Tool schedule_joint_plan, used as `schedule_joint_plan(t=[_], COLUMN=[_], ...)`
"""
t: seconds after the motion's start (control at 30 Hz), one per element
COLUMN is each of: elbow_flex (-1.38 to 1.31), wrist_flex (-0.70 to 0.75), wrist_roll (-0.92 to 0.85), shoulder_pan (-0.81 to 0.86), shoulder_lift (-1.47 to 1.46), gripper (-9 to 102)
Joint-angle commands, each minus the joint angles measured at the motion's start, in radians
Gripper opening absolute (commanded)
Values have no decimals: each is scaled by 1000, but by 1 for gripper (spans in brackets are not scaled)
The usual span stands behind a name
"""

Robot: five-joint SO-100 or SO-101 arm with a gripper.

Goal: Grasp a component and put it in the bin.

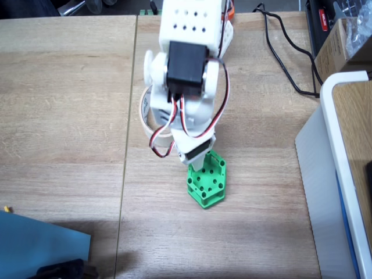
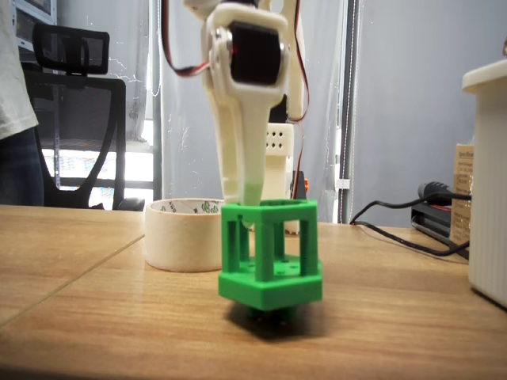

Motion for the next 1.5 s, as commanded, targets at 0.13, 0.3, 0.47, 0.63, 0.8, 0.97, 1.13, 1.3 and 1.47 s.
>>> schedule_joint_plan(t=[0.13, 0.3, 0.47, 0.63, 0.8, 0.97, 1.13, 1.3, 1.47], elbow_flex=[-64, -64, -64, -64, -64, -64, -64, -64, -66], wrist_flex=[8, 8, 8, 8, 8, 8, 8, 8, 8], wrist_roll=[-3, -3, -3, -3, -3, -3, -2, 0, 0], shoulder_pan=[-11, -12, -12, -12, -12, -12, -12, -12, -12], shoulder_lift=[-20, -23, -23, -21, -21, -20, -20, -20, -2], gripper=[18, 18, 15, 10, 5, 1, 0, 0, 0])
